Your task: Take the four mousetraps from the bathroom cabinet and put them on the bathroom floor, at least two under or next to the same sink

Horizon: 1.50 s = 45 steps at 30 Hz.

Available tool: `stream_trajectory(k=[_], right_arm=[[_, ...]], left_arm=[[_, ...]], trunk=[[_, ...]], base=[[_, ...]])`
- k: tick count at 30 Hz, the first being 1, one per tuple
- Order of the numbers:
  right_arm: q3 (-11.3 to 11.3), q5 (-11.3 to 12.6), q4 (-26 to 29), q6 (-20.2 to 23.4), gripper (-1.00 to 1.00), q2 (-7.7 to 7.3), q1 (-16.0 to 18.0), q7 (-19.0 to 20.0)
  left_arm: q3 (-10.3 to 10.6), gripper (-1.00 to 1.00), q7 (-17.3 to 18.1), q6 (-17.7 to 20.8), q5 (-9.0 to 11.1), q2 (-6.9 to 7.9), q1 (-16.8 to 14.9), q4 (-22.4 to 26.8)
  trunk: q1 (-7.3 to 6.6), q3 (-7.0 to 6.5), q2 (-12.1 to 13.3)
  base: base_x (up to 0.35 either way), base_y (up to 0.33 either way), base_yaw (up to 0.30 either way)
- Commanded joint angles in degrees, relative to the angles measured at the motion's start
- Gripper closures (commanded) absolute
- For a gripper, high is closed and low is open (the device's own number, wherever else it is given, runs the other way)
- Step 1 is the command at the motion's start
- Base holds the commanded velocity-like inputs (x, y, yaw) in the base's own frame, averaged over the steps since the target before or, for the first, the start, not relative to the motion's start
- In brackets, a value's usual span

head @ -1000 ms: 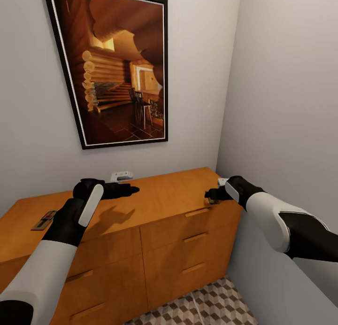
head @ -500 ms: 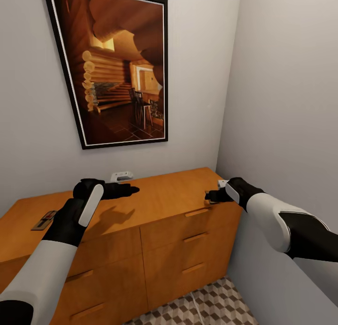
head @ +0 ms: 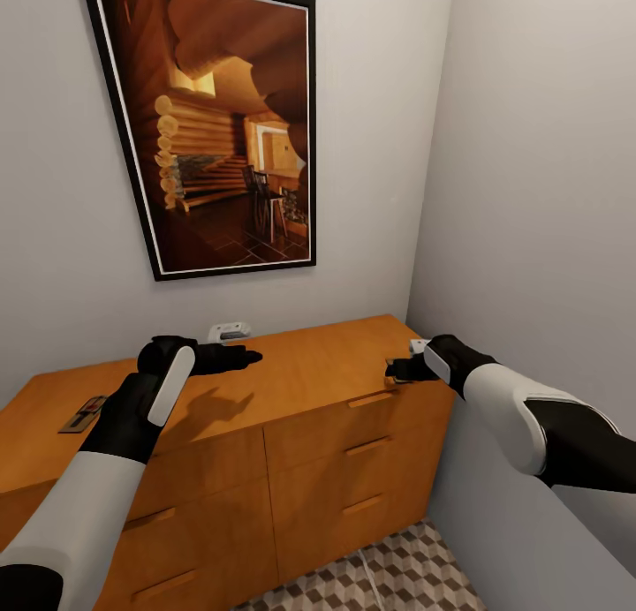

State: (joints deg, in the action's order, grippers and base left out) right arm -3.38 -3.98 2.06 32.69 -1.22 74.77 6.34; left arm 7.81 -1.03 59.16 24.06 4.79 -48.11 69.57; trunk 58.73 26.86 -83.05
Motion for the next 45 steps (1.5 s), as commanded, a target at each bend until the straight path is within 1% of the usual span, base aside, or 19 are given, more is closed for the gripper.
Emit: stream_trajectory(k=[1, 12, 13, 31, 40, 41, 45], right_arm=[[-0.6, -0.3, 0.1, 0.3, -1.00, -0.01, 0.0, 0.2], [-0.6, -0.3, 0.0, 0.2, -1.00, 0.01, 0.0, 0.3], [-0.6, -0.3, 0.0, 0.1, 1.00, 0.01, 0.0, 0.3], [-0.6, -0.3, -0.1, 0.3, 1.00, -0.10, 0.0, 0.3], [-0.5, -0.7, 0.7, 1.2, 1.00, -0.78, 0.0, 0.8], [-0.4, -1.0, 24.6, 23.9, 1.00, -1.26, 0.0, 0.7], [-0.4, -1.0, 25.6, 24.9, 1.00, -1.24, 0.0, 0.6]], left_arm=[[0.1, -1.00, -0.1, 0.2, 0.1, 0.05, 0.0, 0.0], [0.1, -1.00, -0.1, 0.2, 0.1, 0.05, 0.0, 0.0], [0.1, -1.00, -0.1, 0.2, 0.1, 0.05, 0.0, 0.0], [0.1, -1.00, -0.1, 0.2, 0.2, 0.05, 0.0, 0.0], [0.1, -1.00, -0.1, 0.2, 0.3, 0.05, 0.0, 0.0], [0.0, -1.00, -0.1, 0.2, -0.1, 0.05, 0.0, 0.0], [0.0, -1.00, -0.1, 0.2, -0.1, 0.07, 0.0, 0.0]], trunk=[[0.00, 0.07, 0.0], [0.00, 0.07, 0.0], [0.00, 0.07, 0.0], [0.00, 0.07, 0.0], [0.00, 0.07, 0.0], [0.00, 0.07, 0.0], [0.00, 0.07, 0.0]], base=[[0.000, 0.000, 0.000], [0.000, 0.000, 0.000], [0.000, 0.000, 0.000], [0.000, 0.000, 0.000], [0.000, 0.000, 0.000], [0.000, 0.000, 0.000], [0.000, 0.000, 0.000]])
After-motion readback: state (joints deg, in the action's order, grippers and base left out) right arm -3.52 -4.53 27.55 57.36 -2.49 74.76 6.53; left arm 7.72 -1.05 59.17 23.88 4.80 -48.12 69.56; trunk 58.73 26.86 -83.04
